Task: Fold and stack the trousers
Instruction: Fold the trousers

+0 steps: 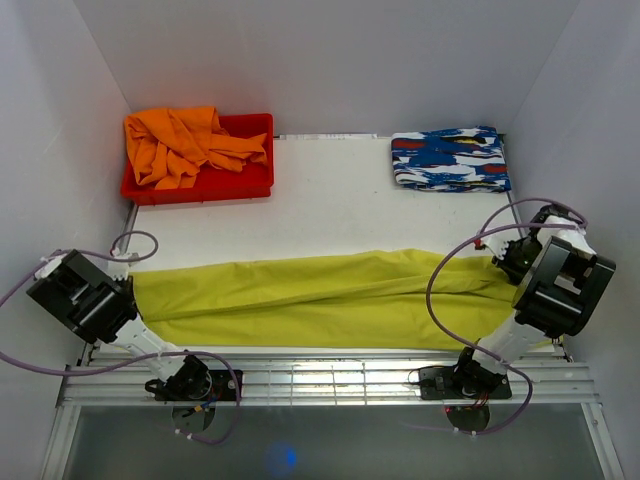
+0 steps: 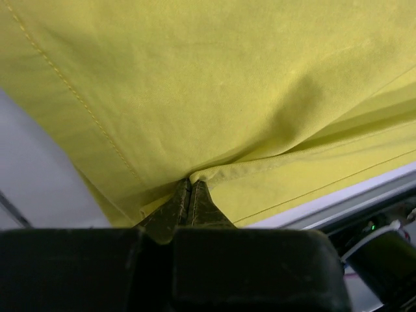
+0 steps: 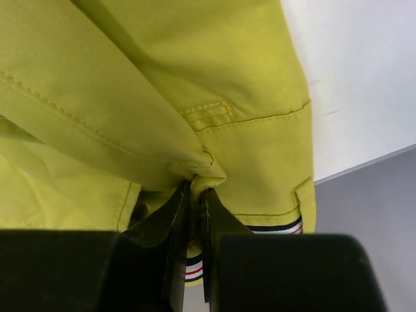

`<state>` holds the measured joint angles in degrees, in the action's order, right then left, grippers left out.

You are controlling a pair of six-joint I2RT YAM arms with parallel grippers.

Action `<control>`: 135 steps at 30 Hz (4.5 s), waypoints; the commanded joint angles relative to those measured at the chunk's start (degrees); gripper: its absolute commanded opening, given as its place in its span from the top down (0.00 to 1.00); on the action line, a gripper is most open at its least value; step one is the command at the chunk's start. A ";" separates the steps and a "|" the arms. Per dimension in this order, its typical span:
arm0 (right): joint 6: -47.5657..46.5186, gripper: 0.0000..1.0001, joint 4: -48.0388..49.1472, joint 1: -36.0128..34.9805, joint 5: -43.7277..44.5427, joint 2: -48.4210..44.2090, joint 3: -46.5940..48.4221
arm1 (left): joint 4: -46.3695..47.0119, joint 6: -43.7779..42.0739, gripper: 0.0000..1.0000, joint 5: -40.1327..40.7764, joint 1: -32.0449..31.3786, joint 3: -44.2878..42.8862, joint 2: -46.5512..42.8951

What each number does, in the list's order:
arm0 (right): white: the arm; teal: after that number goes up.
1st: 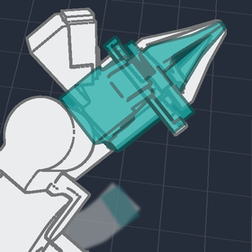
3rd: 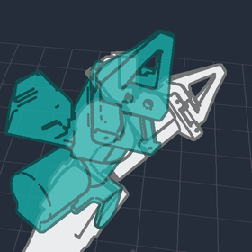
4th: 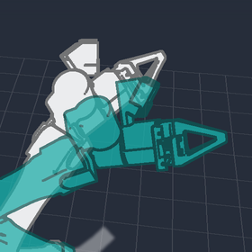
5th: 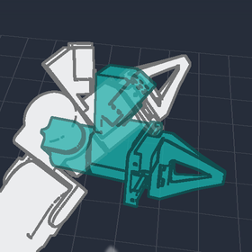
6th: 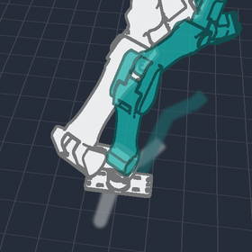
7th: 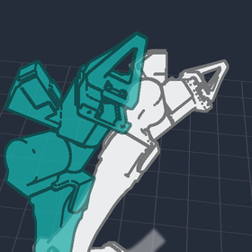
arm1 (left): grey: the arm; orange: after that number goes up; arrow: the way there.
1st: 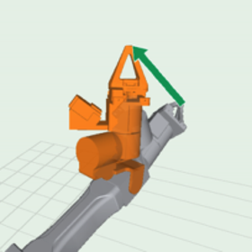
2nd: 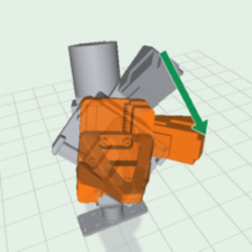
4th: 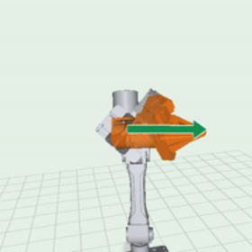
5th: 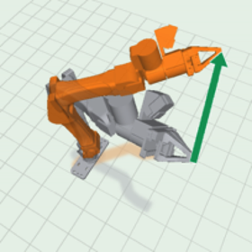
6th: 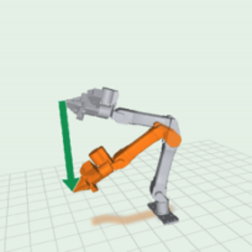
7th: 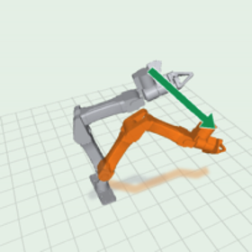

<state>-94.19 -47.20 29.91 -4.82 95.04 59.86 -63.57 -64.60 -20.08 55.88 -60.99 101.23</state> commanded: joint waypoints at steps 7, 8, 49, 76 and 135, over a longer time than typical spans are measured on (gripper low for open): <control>12.63 0.92 2.82 -7.23 -2.91 8.84 16.23 | 14.89 18.89 1.00 -5.05 -10.35 -19.05 11.52; 12.89 0.92 1.77 -7.32 -3.44 9.54 17.48 | 14.53 18.98 1.00 -5.41 -10.96 -20.21 11.71; -12.75 0.03 -18.19 3.75 -7.57 -16.90 12.13 | -8.23 -7.38 0.16 -22.55 -3.93 -27.50 -3.50; 8.59 0.40 -13.98 -11.36 -5.55 -16.28 -0.33 | -6.13 -15.04 0.38 -15.43 -27.27 -6.34 -8.13; -13.12 0.51 5.98 0.76 3.33 -17.00 -12.39 | 35.71 27.77 0.66 -14.29 -99.65 -6.77 2.31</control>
<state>-106.37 -44.45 30.41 -1.61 77.76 48.51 -28.01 -36.45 -34.83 -43.38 -65.80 103.85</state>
